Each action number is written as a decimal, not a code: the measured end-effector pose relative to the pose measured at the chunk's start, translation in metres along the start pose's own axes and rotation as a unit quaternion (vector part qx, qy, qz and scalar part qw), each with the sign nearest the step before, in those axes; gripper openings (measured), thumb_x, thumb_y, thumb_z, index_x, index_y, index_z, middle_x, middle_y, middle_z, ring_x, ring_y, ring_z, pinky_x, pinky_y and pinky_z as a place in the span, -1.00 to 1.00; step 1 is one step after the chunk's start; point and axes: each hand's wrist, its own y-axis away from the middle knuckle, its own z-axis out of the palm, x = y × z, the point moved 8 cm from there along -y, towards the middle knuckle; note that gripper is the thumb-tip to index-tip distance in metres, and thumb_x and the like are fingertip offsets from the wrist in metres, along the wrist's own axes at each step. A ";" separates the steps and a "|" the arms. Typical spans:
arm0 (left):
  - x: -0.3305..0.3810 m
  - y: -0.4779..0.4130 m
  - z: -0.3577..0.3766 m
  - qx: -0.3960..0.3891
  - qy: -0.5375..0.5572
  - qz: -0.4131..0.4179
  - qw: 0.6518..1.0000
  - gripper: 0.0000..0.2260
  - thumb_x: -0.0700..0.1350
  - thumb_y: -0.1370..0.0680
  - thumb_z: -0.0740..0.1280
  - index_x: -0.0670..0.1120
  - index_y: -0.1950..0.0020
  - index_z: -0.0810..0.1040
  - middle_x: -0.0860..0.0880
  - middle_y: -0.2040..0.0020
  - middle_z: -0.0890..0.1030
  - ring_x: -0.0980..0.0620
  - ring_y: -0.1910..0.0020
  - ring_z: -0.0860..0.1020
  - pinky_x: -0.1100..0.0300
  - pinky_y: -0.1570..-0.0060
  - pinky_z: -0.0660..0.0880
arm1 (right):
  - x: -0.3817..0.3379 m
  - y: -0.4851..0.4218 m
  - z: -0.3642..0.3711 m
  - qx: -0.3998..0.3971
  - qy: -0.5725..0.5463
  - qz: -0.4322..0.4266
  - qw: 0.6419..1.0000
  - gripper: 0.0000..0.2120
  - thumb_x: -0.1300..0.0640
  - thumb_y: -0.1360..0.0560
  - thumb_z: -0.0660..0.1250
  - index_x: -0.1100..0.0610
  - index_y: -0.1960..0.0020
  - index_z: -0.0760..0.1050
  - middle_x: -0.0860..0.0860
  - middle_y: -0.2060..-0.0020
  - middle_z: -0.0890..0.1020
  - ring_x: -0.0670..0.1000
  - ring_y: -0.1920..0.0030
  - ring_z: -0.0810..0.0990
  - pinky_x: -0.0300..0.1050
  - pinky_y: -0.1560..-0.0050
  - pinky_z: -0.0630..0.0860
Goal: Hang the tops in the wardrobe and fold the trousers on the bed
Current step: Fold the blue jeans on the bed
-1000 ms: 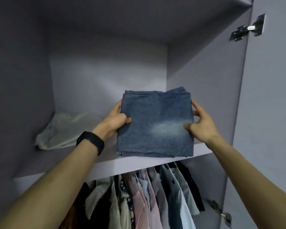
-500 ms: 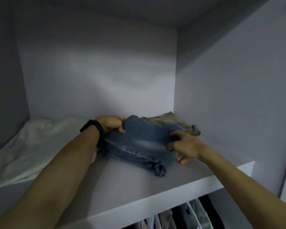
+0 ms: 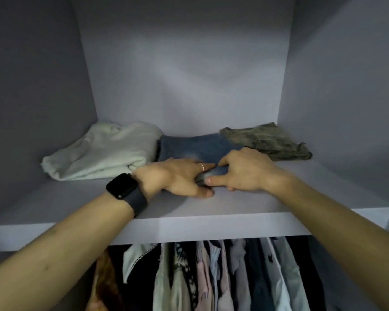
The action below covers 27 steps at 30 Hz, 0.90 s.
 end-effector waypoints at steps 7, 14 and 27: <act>-0.045 0.001 0.018 0.071 -0.129 -0.116 0.982 -0.48 0.33 -0.64 -0.06 0.36 -0.59 -0.10 0.06 -0.63 0.16 -0.21 -0.59 0.11 -0.16 -0.54 -0.01 | -0.012 -0.016 0.010 -0.006 -0.001 -0.071 0.997 -0.72 -0.15 -0.57 0.33 -0.01 -0.15 0.63 0.00 0.12 0.64 0.09 0.03 0.61 -0.03 0.06 0.55; -0.067 -0.047 0.013 0.045 -0.081 -0.178 0.980 -0.48 0.35 -0.64 -0.07 0.37 -0.59 -0.09 -0.02 -0.65 0.06 -0.21 -0.62 -0.04 -0.29 -0.53 -0.14 | 0.005 -0.059 0.031 -0.011 -0.023 0.023 0.999 -0.60 -0.03 -0.67 0.22 0.15 -0.41 0.47 0.18 -0.28 0.55 0.18 -0.22 0.55 0.04 -0.18 0.54; -0.106 -0.108 -0.036 0.112 0.132 -0.200 0.964 -0.62 0.06 -0.65 0.07 0.00 -0.38 0.50 -0.09 -0.54 0.37 -0.13 -0.49 0.32 -0.10 -0.51 0.18 | 0.045 -0.161 0.009 0.040 -0.051 0.041 0.997 -0.62 -0.10 -0.65 0.10 -0.03 -0.34 0.55 0.04 -0.36 0.55 0.10 -0.30 0.50 -0.01 -0.30 0.44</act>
